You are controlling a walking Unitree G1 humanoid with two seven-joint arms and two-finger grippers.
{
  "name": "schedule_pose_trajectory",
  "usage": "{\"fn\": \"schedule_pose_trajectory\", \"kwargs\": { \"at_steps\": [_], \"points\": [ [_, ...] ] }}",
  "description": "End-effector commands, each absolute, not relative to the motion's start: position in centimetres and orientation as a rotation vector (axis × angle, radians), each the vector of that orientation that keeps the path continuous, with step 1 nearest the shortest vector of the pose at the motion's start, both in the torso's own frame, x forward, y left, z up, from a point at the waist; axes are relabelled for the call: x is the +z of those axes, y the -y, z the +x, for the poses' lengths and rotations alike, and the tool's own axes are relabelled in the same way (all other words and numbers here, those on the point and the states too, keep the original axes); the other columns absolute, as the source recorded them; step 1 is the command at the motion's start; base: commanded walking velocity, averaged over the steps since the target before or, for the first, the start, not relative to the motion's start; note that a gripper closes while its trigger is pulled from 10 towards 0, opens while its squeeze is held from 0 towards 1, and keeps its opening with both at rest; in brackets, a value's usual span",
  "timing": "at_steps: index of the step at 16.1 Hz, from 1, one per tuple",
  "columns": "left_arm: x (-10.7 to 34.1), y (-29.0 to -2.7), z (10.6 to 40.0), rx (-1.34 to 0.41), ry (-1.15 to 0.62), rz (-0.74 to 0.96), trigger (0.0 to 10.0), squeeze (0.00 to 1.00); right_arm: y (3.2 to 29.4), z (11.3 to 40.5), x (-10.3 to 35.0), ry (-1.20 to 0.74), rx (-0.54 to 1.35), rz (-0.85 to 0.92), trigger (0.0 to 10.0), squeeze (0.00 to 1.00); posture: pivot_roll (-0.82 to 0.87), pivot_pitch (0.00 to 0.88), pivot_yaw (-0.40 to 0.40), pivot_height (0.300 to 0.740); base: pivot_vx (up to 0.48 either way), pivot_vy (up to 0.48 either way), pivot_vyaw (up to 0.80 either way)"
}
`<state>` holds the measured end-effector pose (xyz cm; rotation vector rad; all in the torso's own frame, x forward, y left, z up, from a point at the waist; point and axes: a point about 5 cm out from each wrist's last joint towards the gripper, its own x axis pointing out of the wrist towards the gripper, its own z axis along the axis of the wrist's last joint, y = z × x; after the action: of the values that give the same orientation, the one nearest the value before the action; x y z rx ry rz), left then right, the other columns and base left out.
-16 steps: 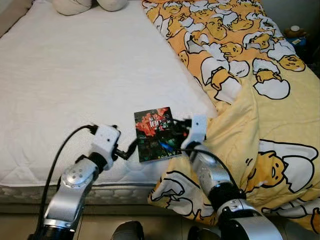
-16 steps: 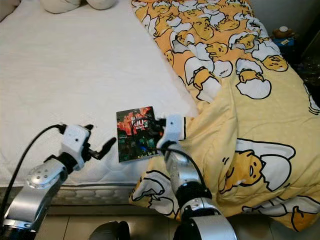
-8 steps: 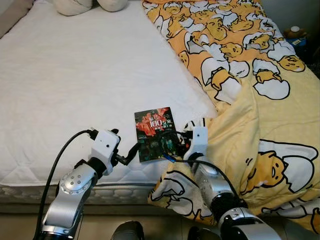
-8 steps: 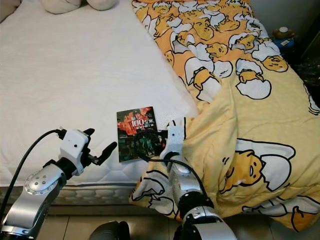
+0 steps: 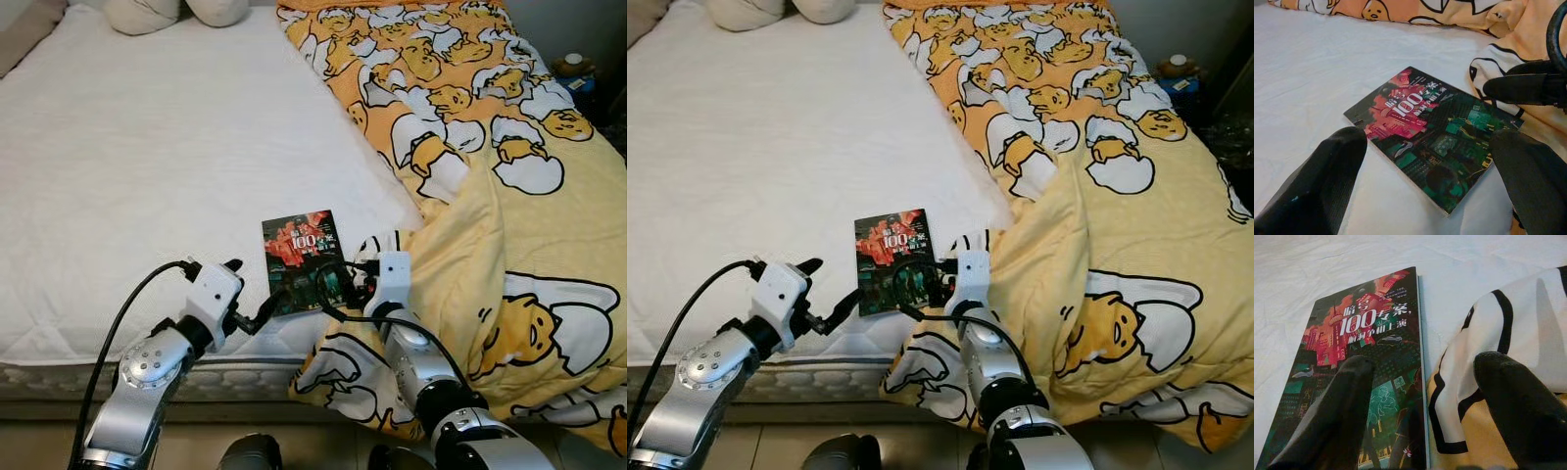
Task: Clean up the room
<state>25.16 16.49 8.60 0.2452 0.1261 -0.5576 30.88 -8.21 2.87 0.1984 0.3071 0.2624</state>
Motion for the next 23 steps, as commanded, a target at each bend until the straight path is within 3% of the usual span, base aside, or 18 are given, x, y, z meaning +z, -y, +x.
{"fn": "schedule_pose_trajectory", "kwargs": {
  "at_steps": [1, 4, 5, 11, 22, 23],
  "points": [
    [8.8, -16.6, 25.1, -0.565, -0.114, 0.259, 10.0, 0.00, 8.0, 30.6, 2.5, -0.330, 0.258, 0.233, 10.0, 1.00, 0.19, 0.082, 0.062, 0.740, 0.000, 0.000, 0.00],
    [8.8, -16.7, 25.0, -0.564, -0.114, 0.263, 10.0, 0.00, 7.0, 30.8, 2.3, -0.403, 0.292, 0.366, 10.0, 1.00, 0.19, 0.087, 0.062, 0.740, 0.000, 0.000, 0.00],
    [8.8, -16.7, 25.0, -0.564, -0.115, 0.263, 10.0, 0.00, 6.8, 30.8, 2.2, -0.426, 0.292, 0.407, 10.0, 0.00, 0.19, 0.087, 0.062, 0.740, 0.000, 0.000, 0.00],
    [8.8, -17.1, 24.8, -0.549, -0.125, 0.266, 10.0, 0.00, 6.0, 30.7, 1.9, -0.502, 0.319, 0.530, 10.0, 0.00, 0.22, 0.101, 0.061, 0.740, 0.000, 0.000, 0.00],
    [8.6, -16.9, 24.8, -0.537, -0.141, 0.256, 10.0, 0.00, 2.6, 29.6, 1.8, -0.587, 0.464, 0.561, 10.0, 0.00, 0.23, 0.115, 0.054, 0.740, 0.000, 0.000, 0.00],
    [8.6, -16.9, 24.8, -0.538, -0.142, 0.255, 10.0, 0.00, 2.5, 29.6, 1.8, -0.587, 0.463, 0.543, 1.8, 0.00, 0.22, 0.115, 0.051, 0.740, 0.000, 0.000, 0.00]
  ]
}}
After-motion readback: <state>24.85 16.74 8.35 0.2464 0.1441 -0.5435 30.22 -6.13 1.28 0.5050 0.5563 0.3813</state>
